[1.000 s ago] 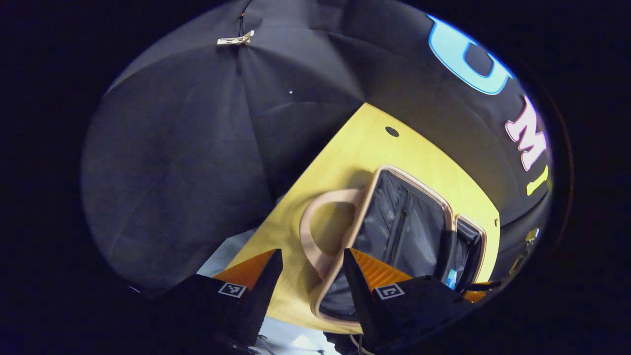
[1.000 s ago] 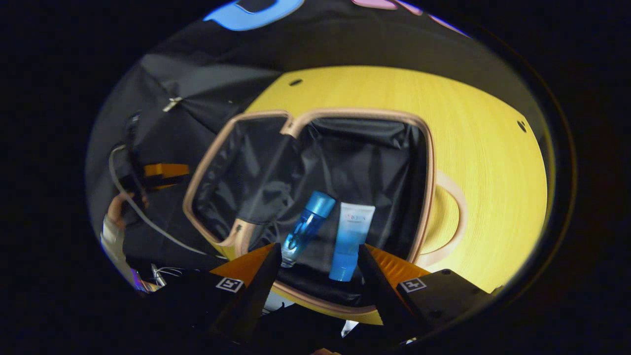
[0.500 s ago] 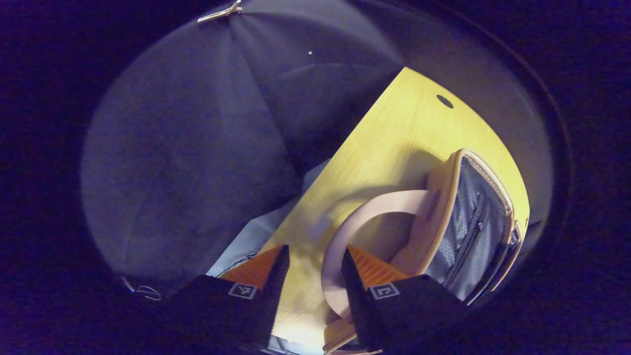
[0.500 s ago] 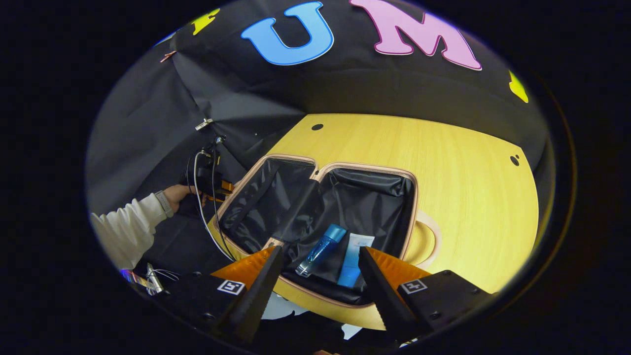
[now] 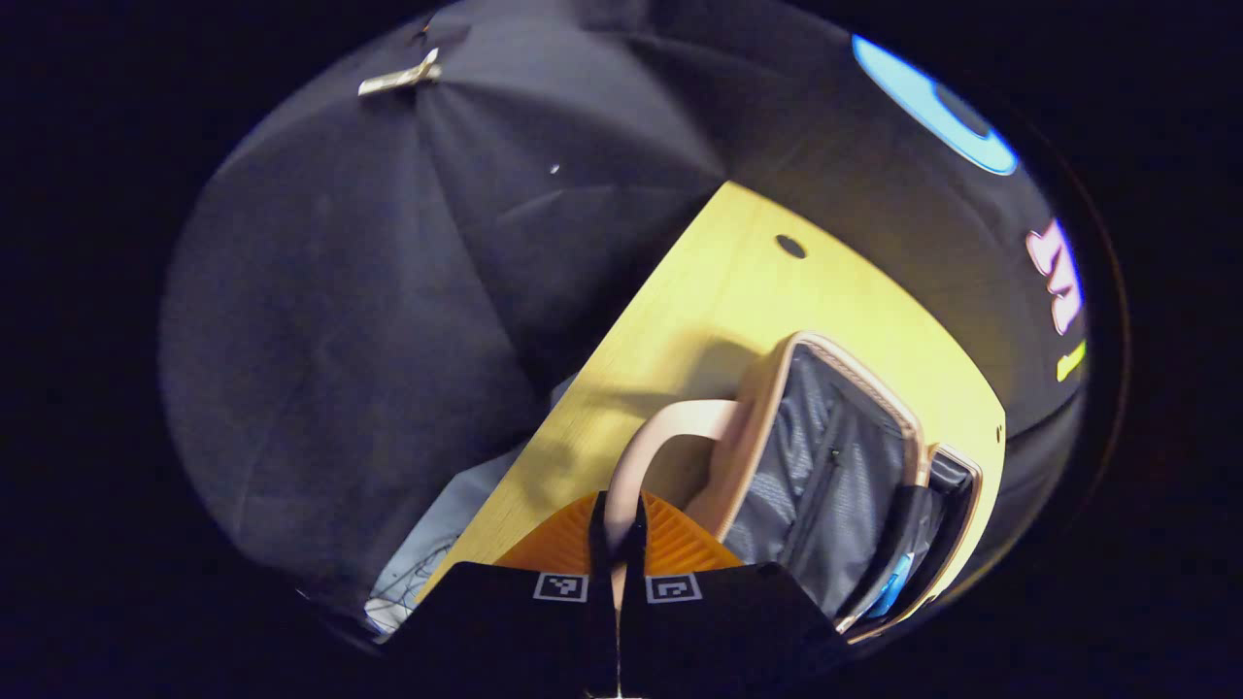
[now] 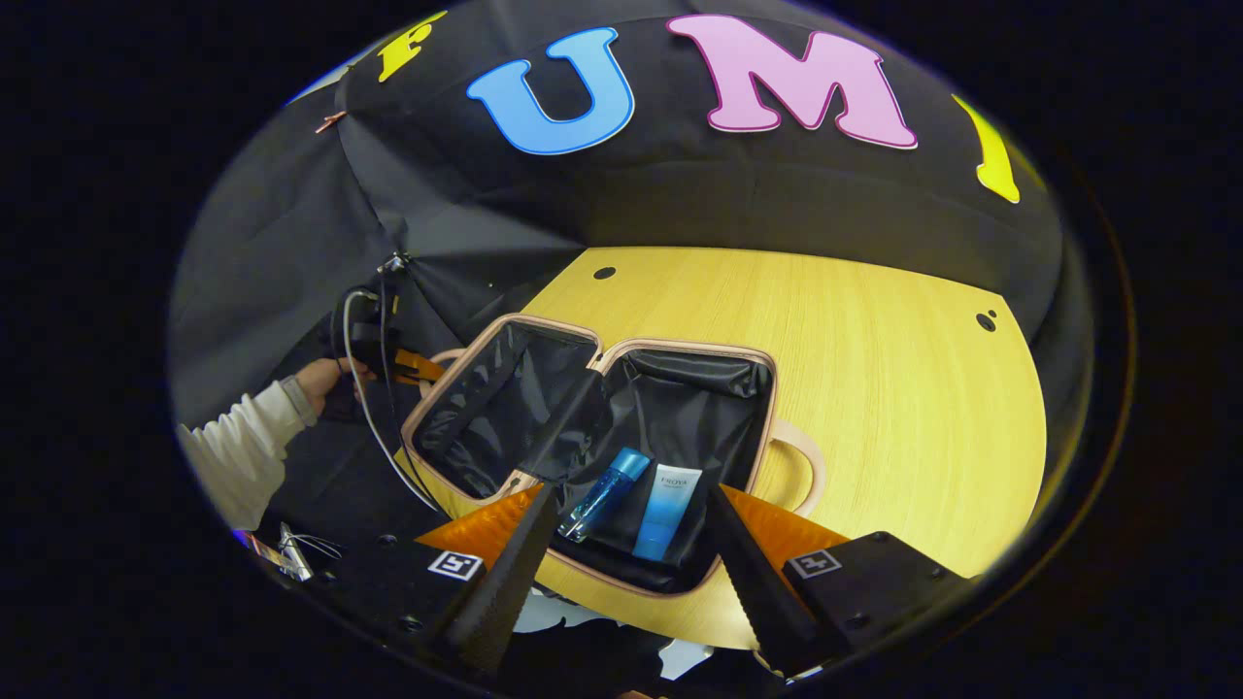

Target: First open the suitcase, pack the skin care products into it, and then close the suitcase.

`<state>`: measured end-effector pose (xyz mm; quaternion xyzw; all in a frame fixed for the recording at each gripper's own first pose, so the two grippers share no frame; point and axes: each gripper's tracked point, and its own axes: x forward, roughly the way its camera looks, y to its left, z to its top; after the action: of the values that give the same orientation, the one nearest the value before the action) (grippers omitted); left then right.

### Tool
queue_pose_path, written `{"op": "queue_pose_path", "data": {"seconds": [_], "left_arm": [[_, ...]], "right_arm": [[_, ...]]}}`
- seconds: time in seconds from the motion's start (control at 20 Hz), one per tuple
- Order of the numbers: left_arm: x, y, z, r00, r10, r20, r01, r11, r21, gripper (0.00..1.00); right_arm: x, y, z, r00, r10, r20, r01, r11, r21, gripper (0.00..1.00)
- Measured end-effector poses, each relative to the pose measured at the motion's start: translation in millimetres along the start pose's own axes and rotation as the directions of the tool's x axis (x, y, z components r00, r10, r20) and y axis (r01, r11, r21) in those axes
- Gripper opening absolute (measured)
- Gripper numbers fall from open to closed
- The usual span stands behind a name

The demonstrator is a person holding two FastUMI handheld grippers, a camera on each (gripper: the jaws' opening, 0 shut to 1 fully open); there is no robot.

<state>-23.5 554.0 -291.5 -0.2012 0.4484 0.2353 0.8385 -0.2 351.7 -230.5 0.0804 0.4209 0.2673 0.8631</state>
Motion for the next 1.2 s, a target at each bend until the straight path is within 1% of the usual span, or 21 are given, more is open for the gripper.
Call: {"op": "queue_pose_path", "data": {"seconds": [0.05, 0.15, 0.25, 0.35, 0.45, 0.55, 0.65, 0.7, 0.85, 0.9, 0.95, 1.05, 1.1, 1.15, 1.2], "left_arm": [[-16, -9, 13, 0.999, -0.013, 0.035, 0.012, 0.999, 0.033, 0.06], [-60, -46, 34, 0.991, -0.055, 0.118, 0.046, 0.996, 0.075, 0.06], [-107, -84, 45, 0.977, -0.121, 0.173, 0.105, 0.989, 0.099, 0.06], [-145, -125, 48, 0.957, -0.197, 0.211, 0.171, 0.976, 0.135, 0.06], [-176, -167, 47, 0.934, -0.270, 0.233, 0.234, 0.957, 0.172, 0.06], [-196, -220, 36, 0.914, -0.330, 0.234, 0.281, 0.934, 0.220, 0.06], [-208, -278, 17, 0.894, -0.385, 0.230, 0.319, 0.906, 0.279, 0.06], [-212, -305, 4, 0.879, -0.423, 0.219, 0.351, 0.886, 0.302, 0.06], [-203, -395, -51, 0.839, -0.528, 0.132, 0.450, 0.809, 0.378, 0.06], [-190, -423, -71, 0.832, -0.547, 0.095, 0.475, 0.789, 0.389, 0.06], [-174, -447, -91, 0.831, -0.555, 0.050, 0.493, 0.774, 0.399, 0.06], [-133, -474, -121, 0.833, -0.553, -0.013, 0.509, 0.756, 0.413, 0.06], [-117, -481, -134, 0.838, -0.544, -0.042, 0.508, 0.750, 0.424, 0.02], [-101, -484, -144, 0.849, -0.525, -0.065, 0.499, 0.754, 0.426, 0.06], [-86, -486, -152, 0.864, -0.495, -0.092, 0.482, 0.762, 0.433, 0.06]], "right_arm": [[-2, -1, 3, 1.000, 0.010, 0.010, -0.010, 1.000, 0.001, 0.97], [-11, -5, 10, 0.999, 0.030, 0.037, -0.029, 1.000, -0.005, 0.98], [-15, -9, 14, 0.997, 0.050, 0.064, -0.048, 0.999, -0.021, 0.98], [-28, -18, 18, 0.994, 0.060, 0.094, -0.056, 0.997, -0.050, 0.98], [-43, -28, 17, 0.992, 0.071, 0.105, -0.064, 0.996, -0.067, 0.97], [-57, -42, 19, 0.990, 0.076, 0.123, -0.067, 0.995, -0.074, 0.98], [-70, -61, 18, 0.989, 0.061, 0.137, -0.051, 0.996, -0.076, 0.97], [-77, -71, 18, 0.988, 0.051, 0.148, -0.041, 0.997, -0.070, 0.97], [-96, -95, 15, 0.986, 0.026, 0.164, -0.021, 0.999, -0.033, 0.97], [-101, -102, 15, 0.986, 0.019, 0.169, -0.014, 1.000, -0.027, 0.97], [-106, -111, 13, 0.985, 0.009, 0.173, -0.005, 1.000, -0.024, 0.97], [-114, -126, 9, 0.984, -0.013, 0.176, 0.017, 1.000, -0.021, 0.97], [-119, -135, 5, 0.985, -0.023, 0.174, 0.026, 1.000, -0.014, 0.97], [-123, -141, 2, 0.985, -0.034, 0.168, 0.035, 0.999, -0.003, 0.97], [-128, -152, -3, 0.986, -0.050, 0.162, 0.049, 0.999, 0.010, 0.98]]}}
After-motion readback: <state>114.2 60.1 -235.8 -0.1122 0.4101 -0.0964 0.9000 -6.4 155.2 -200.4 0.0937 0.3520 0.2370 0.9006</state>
